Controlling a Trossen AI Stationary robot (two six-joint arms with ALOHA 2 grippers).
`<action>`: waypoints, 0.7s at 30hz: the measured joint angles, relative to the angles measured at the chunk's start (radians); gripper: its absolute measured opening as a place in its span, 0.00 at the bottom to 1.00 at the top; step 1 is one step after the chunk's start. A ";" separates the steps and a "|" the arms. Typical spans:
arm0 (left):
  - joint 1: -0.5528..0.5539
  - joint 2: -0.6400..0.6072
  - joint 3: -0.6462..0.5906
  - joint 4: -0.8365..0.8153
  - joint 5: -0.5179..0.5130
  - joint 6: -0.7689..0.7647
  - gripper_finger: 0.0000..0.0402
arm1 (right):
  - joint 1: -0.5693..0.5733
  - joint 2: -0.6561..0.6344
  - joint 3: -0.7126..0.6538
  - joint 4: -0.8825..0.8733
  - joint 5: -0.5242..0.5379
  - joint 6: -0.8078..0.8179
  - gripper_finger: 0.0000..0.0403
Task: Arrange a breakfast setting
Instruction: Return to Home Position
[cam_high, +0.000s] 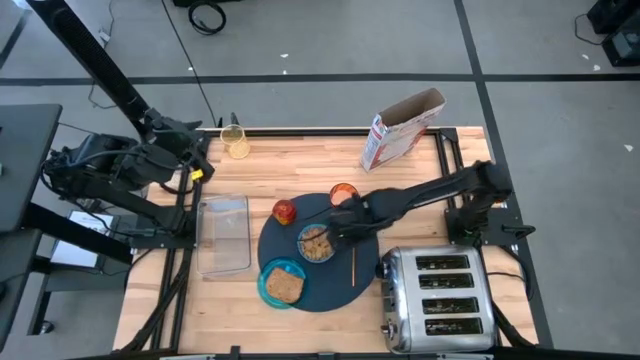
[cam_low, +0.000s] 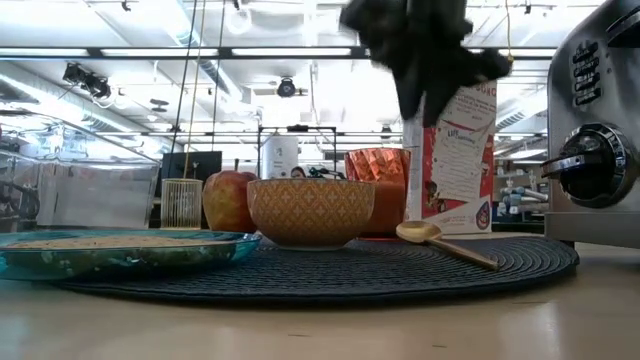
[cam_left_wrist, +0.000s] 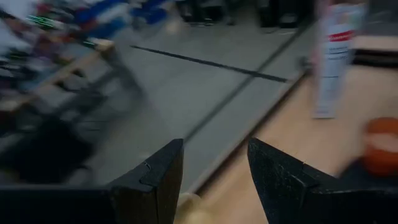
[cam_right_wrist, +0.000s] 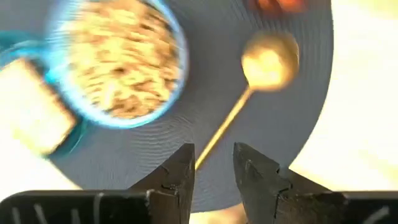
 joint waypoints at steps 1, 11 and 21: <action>-0.002 -0.001 0.000 0.020 0.039 0.000 0.46 | 0.007 -0.024 0.000 0.006 0.031 -0.070 0.29; -0.113 -0.020 -0.008 0.275 0.399 0.087 0.43 | 0.120 -0.151 0.000 0.133 0.373 -0.505 0.11; -0.163 -0.023 -0.158 0.828 0.778 0.370 0.17 | 0.080 -0.380 -0.111 0.313 0.311 -0.849 0.02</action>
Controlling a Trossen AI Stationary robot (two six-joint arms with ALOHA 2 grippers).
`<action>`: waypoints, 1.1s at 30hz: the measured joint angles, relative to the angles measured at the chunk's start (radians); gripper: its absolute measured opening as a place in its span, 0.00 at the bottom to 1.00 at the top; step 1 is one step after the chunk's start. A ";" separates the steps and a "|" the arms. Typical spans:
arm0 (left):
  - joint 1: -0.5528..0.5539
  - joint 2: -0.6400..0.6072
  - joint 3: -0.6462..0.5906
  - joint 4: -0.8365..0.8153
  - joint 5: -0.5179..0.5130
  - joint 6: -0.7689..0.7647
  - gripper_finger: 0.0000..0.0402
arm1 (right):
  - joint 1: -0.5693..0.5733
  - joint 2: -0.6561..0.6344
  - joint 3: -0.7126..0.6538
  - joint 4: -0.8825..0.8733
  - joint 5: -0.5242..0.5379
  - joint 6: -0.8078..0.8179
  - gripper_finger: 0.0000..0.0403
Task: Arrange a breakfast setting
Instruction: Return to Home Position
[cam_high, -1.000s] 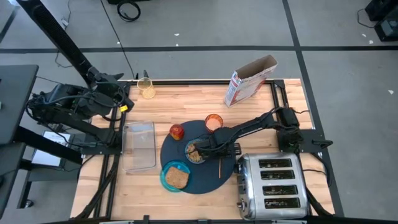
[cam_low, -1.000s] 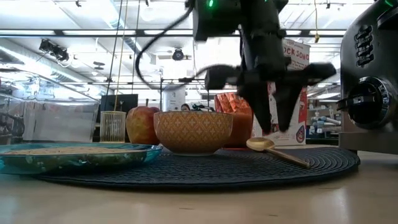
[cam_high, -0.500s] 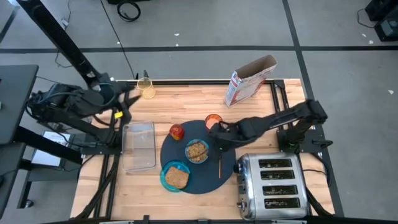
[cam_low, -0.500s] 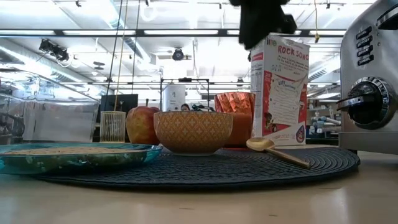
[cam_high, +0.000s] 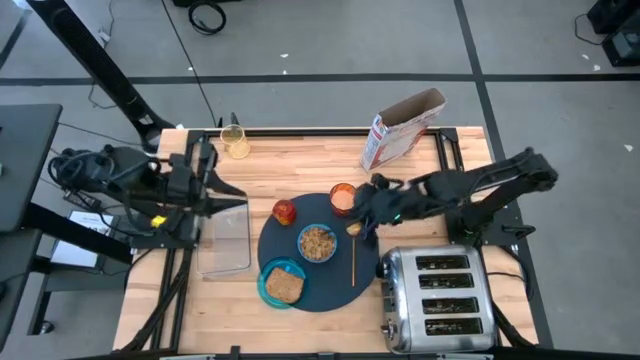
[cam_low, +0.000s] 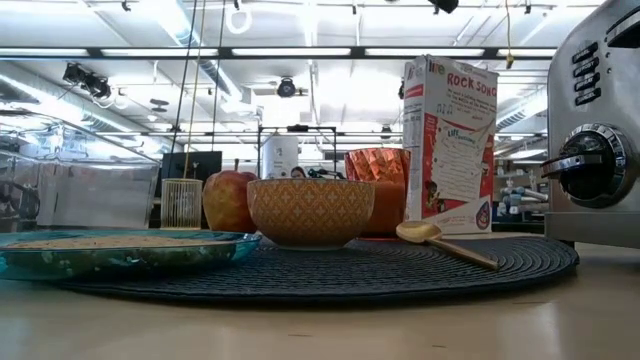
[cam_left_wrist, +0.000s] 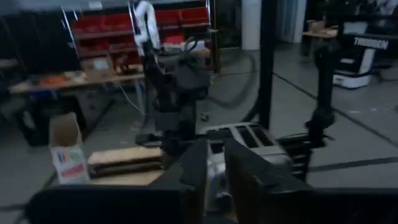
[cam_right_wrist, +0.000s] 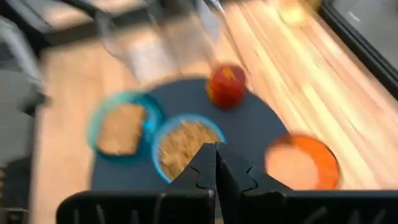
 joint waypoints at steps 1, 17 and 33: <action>0.003 0.001 -0.017 0.030 -0.007 0.026 0.13 | -0.011 -0.035 -0.041 0.063 -0.022 -0.026 0.01; 0.044 0.005 -0.049 0.059 -0.052 -0.005 0.08 | -0.128 -0.606 -0.492 0.391 -0.174 -0.261 0.04; 0.279 -0.066 -0.541 0.556 0.021 -0.010 0.08 | -0.209 -0.814 -0.997 1.036 -0.280 -0.372 0.04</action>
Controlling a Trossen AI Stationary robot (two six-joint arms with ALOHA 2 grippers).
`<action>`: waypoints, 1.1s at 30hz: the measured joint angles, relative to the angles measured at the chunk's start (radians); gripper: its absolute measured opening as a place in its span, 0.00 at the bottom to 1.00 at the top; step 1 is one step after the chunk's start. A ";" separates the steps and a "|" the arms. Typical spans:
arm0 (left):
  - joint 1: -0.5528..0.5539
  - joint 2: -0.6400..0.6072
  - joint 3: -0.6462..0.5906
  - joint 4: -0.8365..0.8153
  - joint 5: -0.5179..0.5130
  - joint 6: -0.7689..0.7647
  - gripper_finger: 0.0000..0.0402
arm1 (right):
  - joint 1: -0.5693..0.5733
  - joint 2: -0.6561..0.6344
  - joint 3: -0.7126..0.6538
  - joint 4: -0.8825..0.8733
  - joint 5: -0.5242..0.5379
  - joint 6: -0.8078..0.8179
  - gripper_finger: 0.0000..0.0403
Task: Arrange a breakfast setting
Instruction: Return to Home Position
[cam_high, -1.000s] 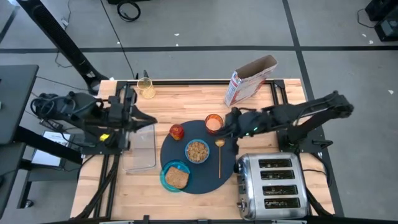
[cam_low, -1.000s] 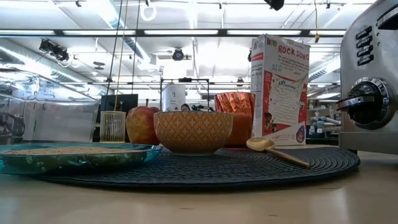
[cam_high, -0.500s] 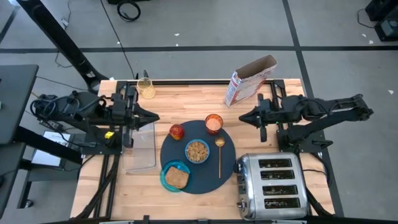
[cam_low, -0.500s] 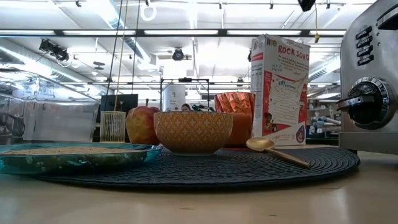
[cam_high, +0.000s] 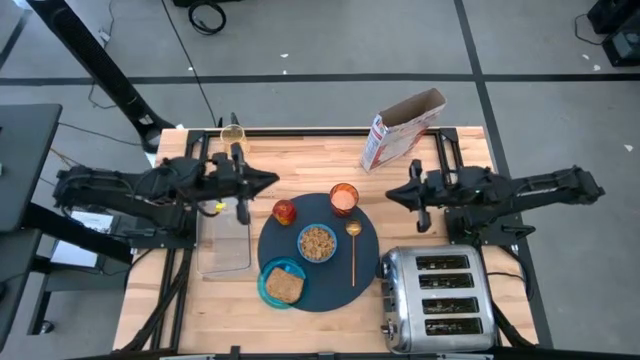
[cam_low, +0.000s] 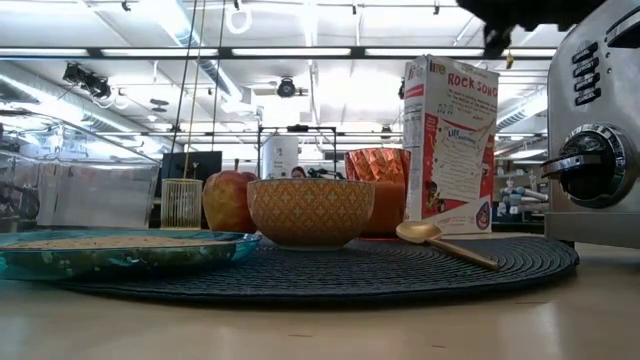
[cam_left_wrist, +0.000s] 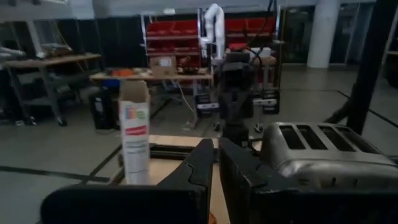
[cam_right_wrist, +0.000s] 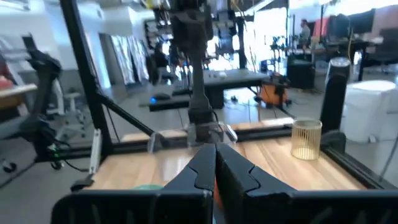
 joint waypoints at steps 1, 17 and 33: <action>0.013 -0.027 -0.015 0.002 0.001 0.002 0.08 | -0.007 -0.032 -0.011 -0.003 -0.014 -0.001 0.04; 0.095 -0.439 -0.427 0.118 0.026 0.000 0.08 | -0.046 -0.445 -0.221 -0.005 -0.016 -0.021 0.04; 0.093 -0.757 -0.688 0.034 0.029 -0.011 0.08 | -0.046 -0.621 -0.421 0.058 -0.094 -0.013 0.04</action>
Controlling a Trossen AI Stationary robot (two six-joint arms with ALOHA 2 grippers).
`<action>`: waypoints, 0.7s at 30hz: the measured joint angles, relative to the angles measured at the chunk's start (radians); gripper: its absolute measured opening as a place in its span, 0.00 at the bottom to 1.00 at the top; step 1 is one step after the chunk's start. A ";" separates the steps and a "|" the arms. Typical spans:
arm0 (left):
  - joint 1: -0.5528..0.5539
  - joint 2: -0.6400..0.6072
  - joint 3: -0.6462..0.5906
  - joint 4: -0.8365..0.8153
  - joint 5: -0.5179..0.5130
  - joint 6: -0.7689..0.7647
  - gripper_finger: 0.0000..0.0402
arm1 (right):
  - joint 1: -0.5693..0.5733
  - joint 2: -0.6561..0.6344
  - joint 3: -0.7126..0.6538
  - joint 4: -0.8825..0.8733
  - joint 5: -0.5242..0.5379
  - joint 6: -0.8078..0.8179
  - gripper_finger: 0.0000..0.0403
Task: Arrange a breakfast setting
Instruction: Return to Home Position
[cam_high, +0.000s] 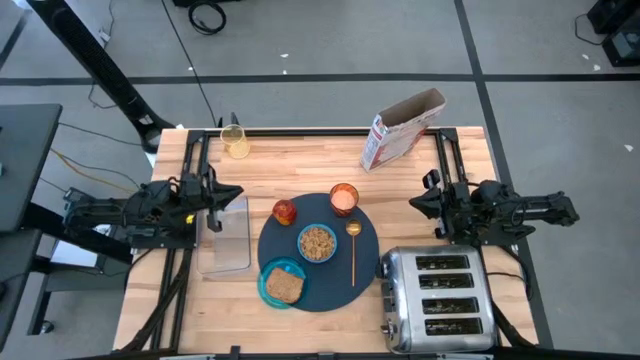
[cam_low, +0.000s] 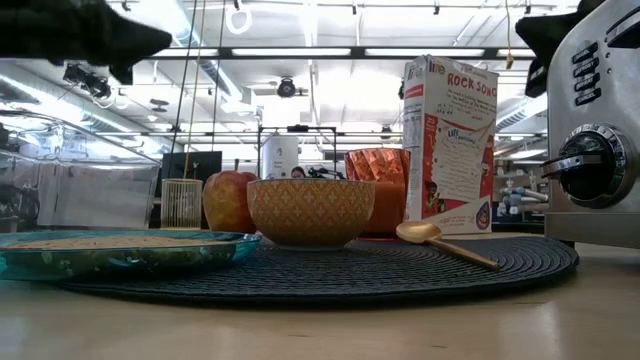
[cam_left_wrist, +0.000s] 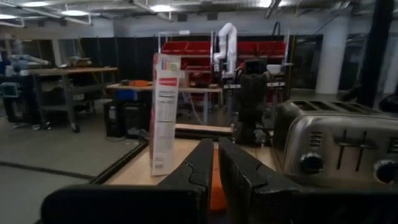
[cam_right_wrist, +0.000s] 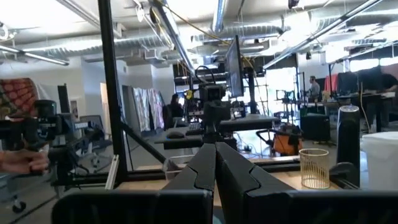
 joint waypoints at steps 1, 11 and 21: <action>0.000 -0.020 -0.021 0.009 0.009 0.000 0.08 | 0.000 0.001 0.000 -0.003 -0.002 -0.001 0.04; 0.002 -0.135 -0.177 0.069 0.167 -0.009 0.08 | 0.000 0.003 0.000 -0.040 -0.033 -0.063 0.04; 0.004 -0.121 -0.177 -0.069 0.160 -0.029 0.08 | 0.000 0.011 0.000 -0.190 -0.020 -0.086 0.04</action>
